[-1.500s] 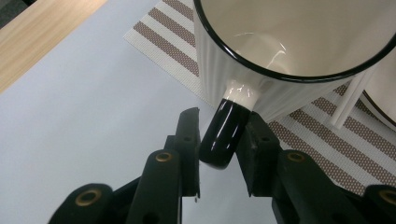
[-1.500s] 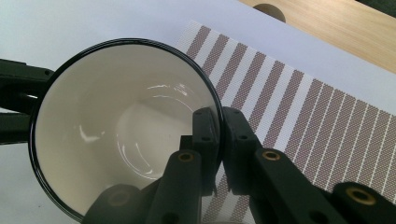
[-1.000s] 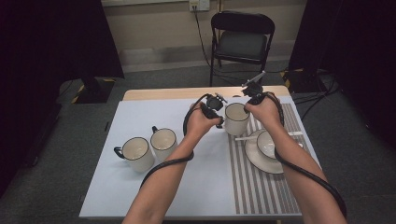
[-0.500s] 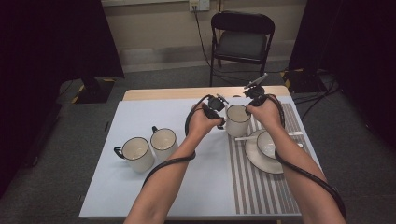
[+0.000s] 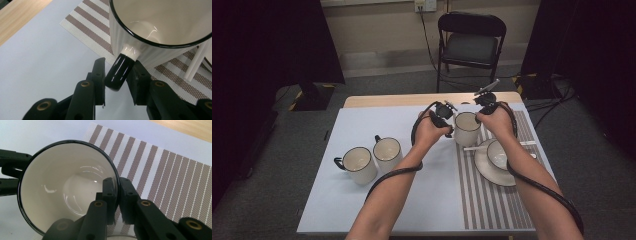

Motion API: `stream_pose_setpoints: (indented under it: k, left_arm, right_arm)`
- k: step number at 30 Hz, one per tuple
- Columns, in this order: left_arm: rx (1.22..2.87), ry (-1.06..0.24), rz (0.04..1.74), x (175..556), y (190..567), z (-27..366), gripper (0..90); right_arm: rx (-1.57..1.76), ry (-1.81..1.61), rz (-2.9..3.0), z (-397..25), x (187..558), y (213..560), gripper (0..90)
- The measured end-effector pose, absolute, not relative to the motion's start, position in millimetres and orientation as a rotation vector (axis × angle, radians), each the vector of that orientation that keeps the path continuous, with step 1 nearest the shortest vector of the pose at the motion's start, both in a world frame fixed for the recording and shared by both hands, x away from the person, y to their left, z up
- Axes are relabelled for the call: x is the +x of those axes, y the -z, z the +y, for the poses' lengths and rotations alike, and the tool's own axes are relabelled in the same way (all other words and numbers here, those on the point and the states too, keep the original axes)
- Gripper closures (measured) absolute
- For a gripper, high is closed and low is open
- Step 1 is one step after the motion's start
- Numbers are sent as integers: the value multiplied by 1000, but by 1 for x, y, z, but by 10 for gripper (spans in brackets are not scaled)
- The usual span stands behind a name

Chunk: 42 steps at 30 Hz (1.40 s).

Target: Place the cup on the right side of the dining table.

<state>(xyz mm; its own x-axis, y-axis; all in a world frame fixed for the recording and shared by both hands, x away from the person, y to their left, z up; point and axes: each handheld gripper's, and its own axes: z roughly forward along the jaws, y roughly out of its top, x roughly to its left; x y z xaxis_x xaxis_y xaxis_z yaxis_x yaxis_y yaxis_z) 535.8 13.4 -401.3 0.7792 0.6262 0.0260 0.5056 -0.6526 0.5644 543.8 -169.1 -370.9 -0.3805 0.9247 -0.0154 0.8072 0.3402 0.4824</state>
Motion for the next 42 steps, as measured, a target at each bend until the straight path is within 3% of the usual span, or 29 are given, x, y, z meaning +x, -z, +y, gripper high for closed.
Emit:
stream_pose_setpoints:
  k: [21, 25, 39, 42]
  left_arm:
    - [2399, -316, 836, 533, 403, 17, 692]
    - [2398, -327, 836, 533, 402, 20, 654]
    - [2401, -321, 839, 528, 398, 35, 479]
    - [2392, -322, 836, 526, 399, 39, 437]
  right_arm:
    - [1568, -620, 2309, -172, 541, 369, 762]
    - [1567, -623, 2305, -175, 540, 367, 736]
    - [1505, -620, 2331, -174, 534, 365, 395]
    - [1488, -614, 2345, -172, 532, 364, 361]
